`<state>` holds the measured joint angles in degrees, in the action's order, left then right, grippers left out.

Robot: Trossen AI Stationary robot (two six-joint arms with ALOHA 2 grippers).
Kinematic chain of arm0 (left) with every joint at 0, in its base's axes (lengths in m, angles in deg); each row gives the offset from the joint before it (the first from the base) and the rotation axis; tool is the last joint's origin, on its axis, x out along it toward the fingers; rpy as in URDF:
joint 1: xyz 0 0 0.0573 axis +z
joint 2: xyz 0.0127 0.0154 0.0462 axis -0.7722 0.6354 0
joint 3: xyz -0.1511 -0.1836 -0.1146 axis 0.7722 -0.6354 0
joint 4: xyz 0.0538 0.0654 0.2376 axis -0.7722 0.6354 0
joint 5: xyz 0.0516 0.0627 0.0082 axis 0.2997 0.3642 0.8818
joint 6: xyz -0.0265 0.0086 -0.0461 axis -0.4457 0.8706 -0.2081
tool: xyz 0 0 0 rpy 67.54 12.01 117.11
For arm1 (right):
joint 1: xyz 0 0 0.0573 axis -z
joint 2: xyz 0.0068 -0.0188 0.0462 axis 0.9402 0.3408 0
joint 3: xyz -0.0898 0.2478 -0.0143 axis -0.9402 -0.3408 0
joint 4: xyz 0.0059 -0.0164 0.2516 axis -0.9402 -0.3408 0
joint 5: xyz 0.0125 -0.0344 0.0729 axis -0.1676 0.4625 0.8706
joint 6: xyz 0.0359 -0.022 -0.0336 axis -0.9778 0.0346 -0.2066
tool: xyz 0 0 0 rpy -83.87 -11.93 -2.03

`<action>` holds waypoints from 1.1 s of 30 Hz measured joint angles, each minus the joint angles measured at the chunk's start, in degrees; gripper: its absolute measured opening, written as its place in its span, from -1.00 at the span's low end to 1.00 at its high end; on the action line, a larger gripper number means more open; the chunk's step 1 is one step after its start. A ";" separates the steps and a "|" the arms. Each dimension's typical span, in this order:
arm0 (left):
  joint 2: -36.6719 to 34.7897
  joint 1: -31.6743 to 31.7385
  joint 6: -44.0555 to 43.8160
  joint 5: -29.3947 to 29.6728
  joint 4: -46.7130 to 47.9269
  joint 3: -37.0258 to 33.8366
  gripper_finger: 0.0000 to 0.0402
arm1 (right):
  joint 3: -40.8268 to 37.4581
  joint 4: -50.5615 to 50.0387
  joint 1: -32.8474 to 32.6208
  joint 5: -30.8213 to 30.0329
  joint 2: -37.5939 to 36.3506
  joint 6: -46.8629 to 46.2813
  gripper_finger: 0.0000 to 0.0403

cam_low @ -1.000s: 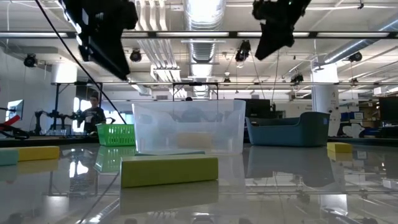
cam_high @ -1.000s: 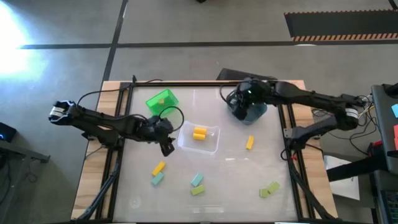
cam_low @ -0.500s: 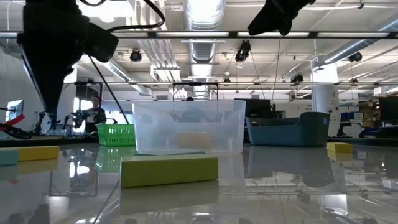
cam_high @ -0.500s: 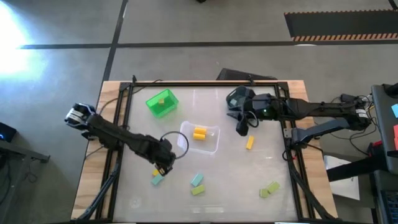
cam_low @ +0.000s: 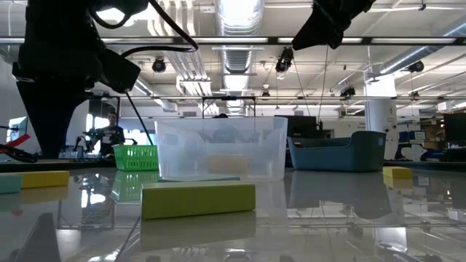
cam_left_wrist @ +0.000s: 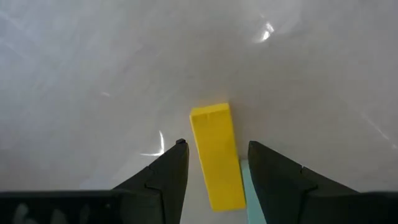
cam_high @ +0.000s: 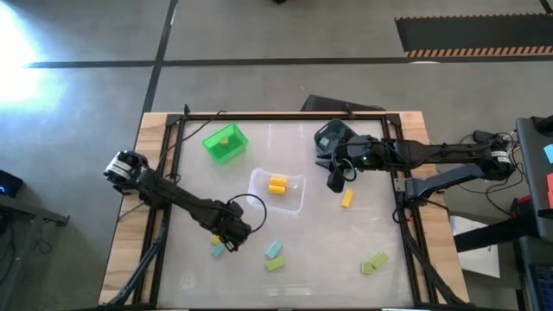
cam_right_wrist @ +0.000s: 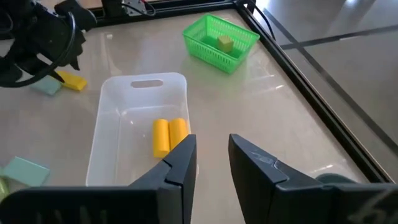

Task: Sort & place blocks by color
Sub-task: Put the yellow block into the transparent bin

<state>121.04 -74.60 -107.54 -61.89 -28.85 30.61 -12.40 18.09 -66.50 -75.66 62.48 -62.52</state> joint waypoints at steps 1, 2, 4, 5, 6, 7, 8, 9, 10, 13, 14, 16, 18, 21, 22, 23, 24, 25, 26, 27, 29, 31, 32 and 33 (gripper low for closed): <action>0.23 0.00 0.00 0.30 0.04 -0.03 -0.25 | 0.00 -0.04 0.00 0.00 0.00 -0.20 -0.59; 0.41 0.00 -0.01 0.53 0.04 -0.03 -0.25 | 0.00 -0.04 0.00 -0.01 0.00 -0.22 -0.58; 0.73 0.00 0.04 1.31 0.01 -0.05 -0.25 | 0.00 -0.08 -0.04 -0.03 0.00 -0.22 -0.58; 0.88 0.00 0.05 1.46 -0.02 -0.05 -0.25 | 0.00 -0.08 -0.14 -0.04 0.00 -0.22 -0.57; 1.04 0.00 0.03 1.50 -0.09 -0.05 -0.25 | 0.00 -0.14 -0.25 -0.01 0.00 -0.22 -0.57; 1.23 0.00 0.04 1.56 -0.38 -0.17 -0.25 | 0.00 -0.22 -0.37 -0.02 0.00 -0.22 -0.56; 1.46 0.00 0.04 1.56 -0.67 -0.29 -0.25 | 0.00 -0.25 -0.58 -0.01 0.00 -0.22 -0.56; 1.58 -0.01 0.04 1.54 -1.22 -0.59 -0.25 | 0.00 -0.25 -0.77 -0.01 0.00 -0.22 -0.56; 1.63 -0.02 0.04 1.54 -1.99 -0.97 -0.25 | 0.00 -0.28 -1.00 -0.02 0.00 -0.22 -0.56; 1.63 -0.02 0.03 1.56 -4.30 -2.43 -0.25 | 0.00 -0.29 -1.75 -0.02 -0.02 -0.22 -0.56; 1.64 -0.02 0.02 1.55 -4.60 -2.94 -0.25 | 0.00 -0.27 -1.99 -0.01 -0.01 -0.22 -0.56; 1.67 -0.02 -0.03 1.56 -4.68 -3.53 -0.25 | 0.00 -0.27 -2.37 -0.02 -0.02 -0.22 -0.56; 1.67 -0.02 -0.05 1.55 -4.83 -3.90 -0.25 | 0.00 -0.27 -2.68 -0.01 -0.02 -0.22 -0.56; 1.67 -0.02 -0.03 1.82 -5.36 -3.96 -0.25 | 0.00 -0.27 -3.16 -0.04 -0.02 -0.25 -0.56; 1.67 -0.04 -0.01 2.05 -5.75 -3.96 -0.25 | 0.00 -0.27 -3.25 -0.03 -0.02 -0.25 -0.56; 1.67 -0.07 0.02 2.28 -6.06 -3.96 -0.26 | 0.00 -0.27 -3.38 -0.05 -0.02 -0.25 -0.56; 1.67 -0.07 0.01 2.57 -6.14 -3.96 -0.28 | 0.00 -0.27 -3.48 -0.06 -0.02 -0.25 -0.56; 1.67 -0.09 0.02 2.70 -6.06 -3.96 -0.30 | 0.00 -0.27 -3.54 -0.04 -0.02 -0.26 -0.56; 1.67 -0.07 0.02 2.73 -6.07 -4.05 -0.34 | 0.00 -0.27 -3.66 -0.04 -0.02 -0.25 -0.56; 1.67 -0.09 0.02 2.81 -6.10 -4.19 -0.38 | 0.00 -0.27 -3.85 -0.04 -0.02 -0.25 -0.56; 1.63 -0.09 0.02 2.87 -6.22 -4.49 -0.47 | -0.25 -0.23 -4.20 -0.07 -0.02 -0.27 -0.56; 1.50 -0.09 0.02 2.91 -6.42 -4.86 -0.55 | -0.72 -0.26 -4.72 -0.04 -0.02 -0.65 -0.56; 1.44 -0.09 0.02 2.97 -6.55 -5.07 -0.58 | -1.00 -0.27 -4.96 -0.05 -0.02 -0.92 -0.56; 1.38 -0.12 0.03 3.03 -6.95 -5.41 -0.58 | -1.31 -0.23 -5.22 -0.05 -0.02 -1.27 -0.56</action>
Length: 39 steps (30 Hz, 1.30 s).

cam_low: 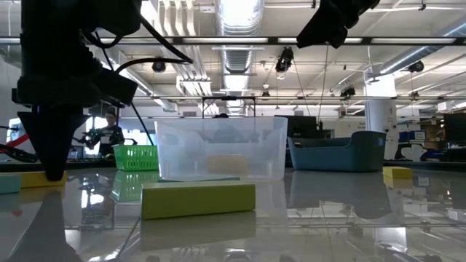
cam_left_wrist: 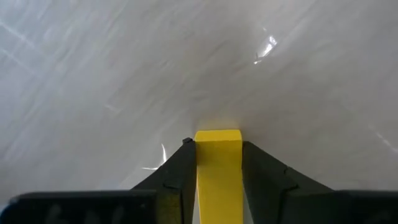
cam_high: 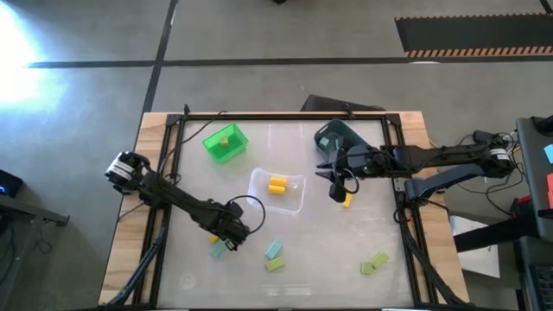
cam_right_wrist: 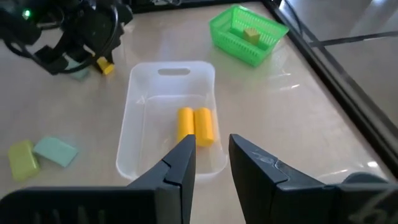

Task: Sort & place blocks by color
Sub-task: Put the yellow block into the transparent bin

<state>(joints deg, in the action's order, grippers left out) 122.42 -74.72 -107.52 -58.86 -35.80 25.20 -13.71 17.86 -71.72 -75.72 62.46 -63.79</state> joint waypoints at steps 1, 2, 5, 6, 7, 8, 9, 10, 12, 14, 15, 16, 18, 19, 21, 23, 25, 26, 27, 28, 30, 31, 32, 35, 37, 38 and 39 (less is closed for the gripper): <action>-0.06 -0.01 0.19 0.01 -0.32 -0.26 -0.58 | -0.35 0.01 -0.30 -0.02 0.00 -0.46 -0.56; -0.08 0.01 0.40 0.01 -0.39 -0.30 -0.58 | -0.70 0.00 -0.59 -0.02 -0.01 -0.80 -0.56; -0.20 0.01 1.94 -0.01 -0.34 -0.24 -0.58 | -1.60 0.18 -1.36 -0.05 0.00 -2.07 -0.56; -0.27 0.01 2.59 -0.05 -0.29 -0.19 -0.58 | -1.74 0.30 -1.60 -0.08 0.00 -2.32 -0.56; -0.33 0.01 3.13 -0.09 -0.10 -0.03 -0.58 | -1.84 0.36 -1.89 -0.10 0.00 -2.48 -0.56; -0.49 0.02 3.77 -0.14 0.08 0.12 -0.58 | -1.93 0.40 -2.15 -0.12 -0.02 -2.62 -0.56; -0.70 0.06 4.59 -0.30 0.19 0.28 -0.58 | -1.99 0.40 -2.38 -0.12 -0.02 -2.78 -0.56; -0.96 0.08 5.61 -0.75 0.15 0.60 -0.58 | -1.99 0.37 -2.67 -0.14 -0.02 -2.94 -0.56; -1.97 0.18 7.77 -1.42 0.55 1.66 -0.58 | -1.99 0.41 -3.25 -0.16 -0.02 -3.04 -0.56; -2.77 0.23 9.67 -1.77 2.83 3.56 -0.58 | -1.99 0.44 -3.90 -0.17 -0.02 -3.05 -0.56; -2.85 0.26 10.74 -2.03 4.58 4.63 -0.58 | -1.99 0.40 -4.18 -0.16 -0.02 -3.05 -0.56; -2.84 0.38 11.96 -2.65 6.59 5.79 -0.58 | -1.99 0.40 -4.56 -0.17 -0.02 -3.05 -0.56; -2.83 0.56 13.99 -3.38 10.43 8.82 -0.58 | -1.99 0.40 -5.39 -0.19 -0.02 -3.05 -0.56; -2.86 0.58 15.22 -3.53 12.11 10.48 -0.58 | -1.99 0.42 -5.88 -0.25 -0.02 -3.06 -0.56; -2.88 0.71 17.30 -3.55 15.56 13.63 -0.58 | -1.99 0.40 -6.93 -0.53 -0.02 -3.05 -0.56; -2.84 0.95 19.77 -3.58 17.50 16.66 -0.58 | -1.99 0.44 -8.16 -1.94 -0.02 -3.09 -0.56; -2.83 1.18 22.34 -3.37 18.97 19.45 -0.58 | -2.01 0.40 -9.53 -3.71 -0.02 -3.09 -0.56; -2.83 1.33 23.64 -3.23 19.60 20.60 -0.58 | -2.01 0.44 -10.28 -4.52 -0.02 -3.16 -0.56; -2.83 1.52 24.85 -2.98 19.64 21.55 -0.58 | -2.01 0.41 -10.95 -4.88 -0.02 -3.47 -0.56; -2.83 1.78 25.82 -2.66 19.47 22.54 -0.58 | -2.01 0.44 -11.65 -5.03 -0.02 -3.67 -0.56; -2.83 2.53 27.31 -1.28 19.54 24.40 -0.58 | -2.01 0.50 -13.02 -5.08 -0.02 -3.92 -0.56; -2.83 3.01 28.20 -0.77 19.57 25.25 -0.58 | -2.01 0.60 -13.76 -5.10 -0.02 -4.02 -0.56; -2.83 3.42 29.19 -0.11 19.46 25.95 -0.58 | -2.05 0.95 -14.47 -5.12 -0.02 -4.13 -0.56; -2.83 4.62 33.04 1.17 19.52 27.68 -0.58 | -2.21 1.94 -16.52 -5.53 -0.02 -4.31 -0.56; -2.83 5.50 35.00 1.67 19.44 28.75 -0.58 | -2.23 1.97 -17.92 -6.45 -0.06 -4.80 -0.56; -2.83 5.93 36.10 1.77 19.44 29.19 -0.58 | -2.23 2.01 -18.59 -6.90 -0.08 -5.13 -0.56; -2.75 6.40 37.12 1.85 19.36 29.58 -0.58 | -2.23 2.07 -19.27 -7.46 -0.09 -5.47 -0.56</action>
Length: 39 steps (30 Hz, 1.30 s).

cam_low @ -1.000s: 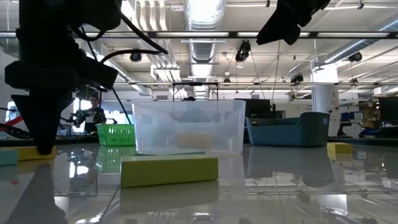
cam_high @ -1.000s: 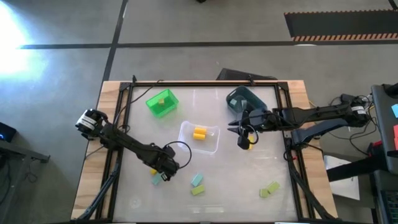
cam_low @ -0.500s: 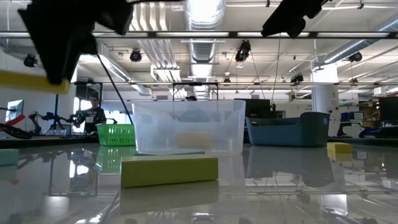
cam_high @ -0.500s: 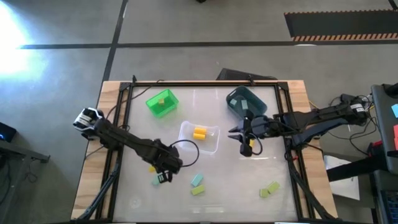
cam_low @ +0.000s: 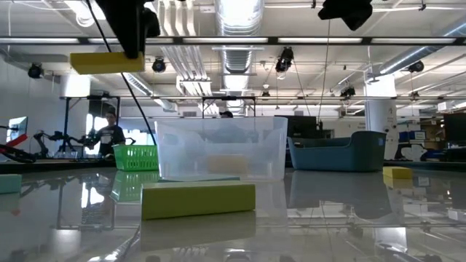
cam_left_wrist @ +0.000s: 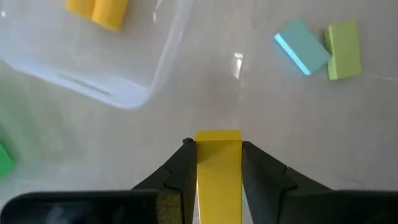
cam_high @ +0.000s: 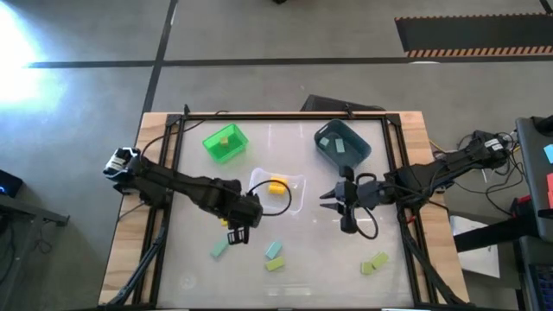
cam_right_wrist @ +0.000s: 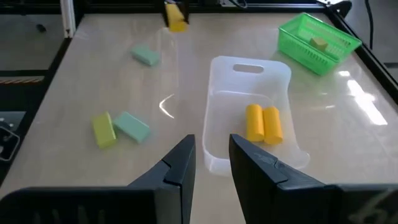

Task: Sort & place blocks by color
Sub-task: Put the yellow block into the transparent bin

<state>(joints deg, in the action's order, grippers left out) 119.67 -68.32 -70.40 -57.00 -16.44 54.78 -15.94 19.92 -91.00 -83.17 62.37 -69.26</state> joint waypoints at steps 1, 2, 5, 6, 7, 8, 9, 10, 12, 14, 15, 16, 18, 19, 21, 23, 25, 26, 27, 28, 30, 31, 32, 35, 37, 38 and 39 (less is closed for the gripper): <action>0.32 0.50 0.94 0.26 -0.04 0.53 -0.58 | 0.00 0.03 -0.64 -0.25 0.00 -0.25 -0.56; 0.52 0.96 2.07 0.74 -0.16 1.01 -0.58 | 0.00 0.10 -1.22 -0.27 0.00 -0.46 -0.56; 2.04 2.44 5.56 1.24 -0.14 2.85 -0.58 | -0.04 1.33 -2.86 -0.39 0.00 -0.42 -0.56; 2.82 2.89 6.93 1.28 -0.20 3.68 -0.58 | -0.04 1.71 -3.38 -0.50 0.00 -0.31 -0.56; 3.57 3.31 8.49 1.39 -0.26 4.49 -0.58 | -0.06 1.96 -3.84 -0.58 -0.01 0.09 -0.56; 4.50 3.66 10.24 1.60 -0.19 5.33 -0.58 | -0.09 2.61 -4.29 -0.64 -0.02 0.53 -0.56; 5.46 4.11 12.12 1.77 -0.10 6.29 -0.58 | -0.10 3.31 -4.76 -0.64 -0.02 1.24 -0.56; 6.39 4.43 13.92 2.15 -0.03 7.26 -0.58 | -0.14 4.03 -5.22 -0.66 -0.02 1.90 -0.56; 8.31 5.12 17.83 2.87 0.22 9.17 -0.58 | -0.31 5.91 -6.09 -0.68 -0.02 3.58 -0.56; 10.24 5.88 21.88 3.13 0.09 10.99 -0.58 | -0.46 7.42 -6.79 -0.65 -0.02 5.01 -0.56; 11.09 6.29 23.81 3.27 0.10 11.73 -0.58 | -0.54 8.22 -7.12 -0.65 -0.02 5.73 -0.57; 12.03 6.67 25.57 3.66 0.15 12.57 -0.58 | -0.55 8.67 -7.42 -0.64 -0.02 6.14 -0.58; 13.74 7.52 28.96 4.77 -0.12 14.07 -0.58 | -0.59 8.67 -7.96 -0.65 -0.07 6.55 -0.59; 14.51 7.97 30.49 5.26 -0.14 14.74 -0.58 | -0.65 8.69 -8.19 -0.66 -0.12 6.60 -0.60; 16.06 8.94 33.20 5.72 -0.63 15.91 -0.58 | -0.94 8.66 -8.64 -0.66 -0.39 6.53 -0.62; 17.34 9.87 35.61 5.72 -1.47 16.52 -0.58 | -1.33 8.71 -9.03 -0.67 -1.05 6.16 -0.64; 18.44 10.75 38.21 5.72 -2.70 16.72 -0.58 | -2.09 8.69 -9.58 -1.31 -2.25 6.05 -0.65; 18.86 11.13 39.46 5.72 -3.20 16.70 -0.59 | -2.59 8.75 -9.86 -1.97 -2.94 5.93 -0.66; 19.23 11.47 40.59 5.72 -4.09 16.53 -0.59 | -3.21 8.90 -10.06 -2.67 -3.84 5.80 -0.66; 19.45 11.79 41.41 5.70 -5.05 16.36 -0.59 | -4.02 9.01 -10.23 -3.19 -4.87 5.58 -0.66; 20.04 12.40 42.70 5.69 -6.55 16.24 -0.59 | -6.02 10.46 -10.33 -3.79 -7.16 5.08 -0.66; 20.24 12.70 43.05 5.67 -7.19 16.17 -0.59 | -7.21 11.87 -10.33 -4.30 -8.35 5.08 -0.66; 20.54 12.98 43.48 5.63 -7.92 16.12 -0.59 | -8.42 12.89 -10.33 -4.53 -9.54 5.09 -0.66; 21.64 13.58 43.94 5.18 -11.11 15.86 -0.59 | -11.70 15.70 -10.33 -4.64 -12.83 5.05 -0.65; 22.67 13.74 44.11 5.06 -11.99 15.65 -0.59 | -13.88 18.50 -10.33 -4.63 -14.66 5.12 -0.66; 23.12 13.75 44.13 5.04 -12.44 15.52 -0.59 | -14.76 19.51 -10.33 -4.60 -15.49 5.31 -0.66; 23.60 13.72 44.15 4.94 -12.56 15.31 -0.59 | -15.61 20.55 -10.33 -4.62 -16.02 5.47 -0.66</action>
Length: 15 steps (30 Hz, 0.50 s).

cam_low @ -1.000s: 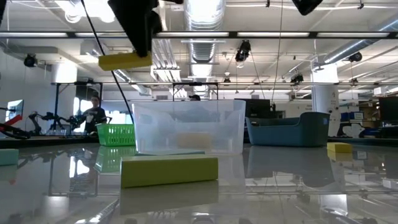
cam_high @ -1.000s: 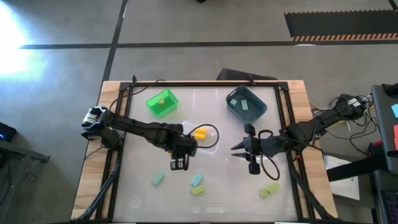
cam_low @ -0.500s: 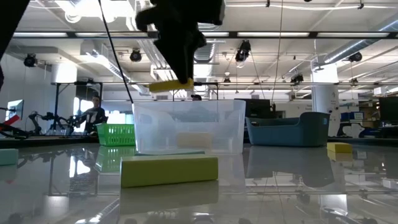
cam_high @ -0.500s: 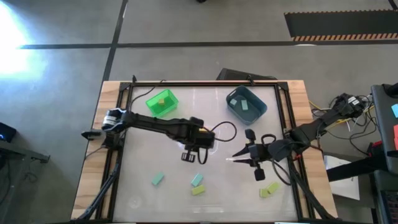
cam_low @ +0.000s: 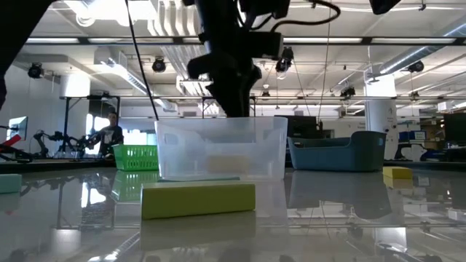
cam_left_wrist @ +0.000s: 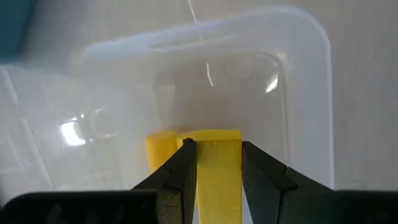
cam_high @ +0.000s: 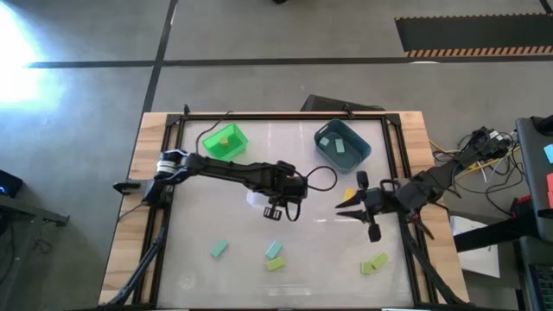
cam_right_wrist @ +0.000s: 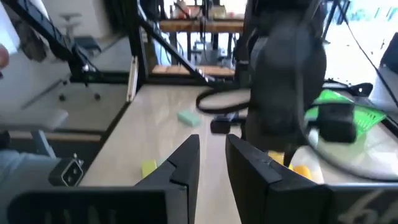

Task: Sort & place blocks by color
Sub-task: Put the yellow block into the transparent bin

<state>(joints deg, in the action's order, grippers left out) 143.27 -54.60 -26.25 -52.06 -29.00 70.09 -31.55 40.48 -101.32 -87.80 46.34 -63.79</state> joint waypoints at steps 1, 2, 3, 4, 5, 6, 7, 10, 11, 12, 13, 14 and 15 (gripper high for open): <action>0.60 0.00 0.01 -0.15 0.11 -0.12 -0.59 | -0.66 1.01 0.00 0.00 -0.58 0.04 -0.66; 1.11 -0.01 -0.03 -0.18 0.12 -0.12 -0.59 | -1.23 1.51 0.00 0.02 -1.12 0.04 -0.66; 1.69 -0.02 -0.06 -0.19 0.01 -0.14 -0.59 | -1.71 1.45 0.00 0.02 -1.54 -0.06 -0.65; 2.28 -0.02 -0.08 -0.21 -0.15 -0.16 -0.59 | -1.99 1.44 0.00 -0.02 -1.68 -0.56 -0.65; 2.69 -0.02 -0.08 -0.22 -0.29 -0.22 -0.59 | -2.07 1.62 0.00 0.00 -1.72 -0.76 -0.66; 3.27 -0.02 -0.08 -0.22 -0.27 -0.22 -0.59 | -2.16 1.72 0.00 0.02 -1.79 -0.83 -0.66; 3.63 -0.02 -0.08 -0.22 -0.37 -0.22 -0.59 | -2.26 1.67 0.00 0.03 -1.77 -0.85 -0.66; 4.60 0.07 -0.09 -0.21 -0.46 -0.23 -0.59 | -2.27 2.38 0.00 0.03 -1.14 -0.81 -0.66; 4.81 0.09 -0.13 -0.21 -0.68 -0.25 -0.58 | -2.27 2.45 0.00 0.05 -1.06 -0.79 -0.65; 4.88 0.13 -0.17 -0.20 -0.94 -0.25 -0.56 | -2.27 2.56 0.00 0.06 -0.91 -0.79 -0.65; 4.88 0.13 -0.19 -0.21 -1.00 -0.25 -0.53 | -2.27 2.76 0.00 0.04 -0.73 -0.82 -0.65; 4.88 0.15 -0.21 -0.20 -1.07 -0.25 -0.49 | -2.27 2.75 0.00 0.06 -0.72 -0.83 -0.66; 4.88 0.19 -0.21 -0.20 -1.40 -0.25 -0.45 | -2.27 2.72 0.00 0.07 -0.72 -0.83 -0.66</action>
<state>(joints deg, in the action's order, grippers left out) 148.16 -54.41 -26.46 -52.27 -30.39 69.84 -33.82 43.19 -101.32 -87.73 45.63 -64.63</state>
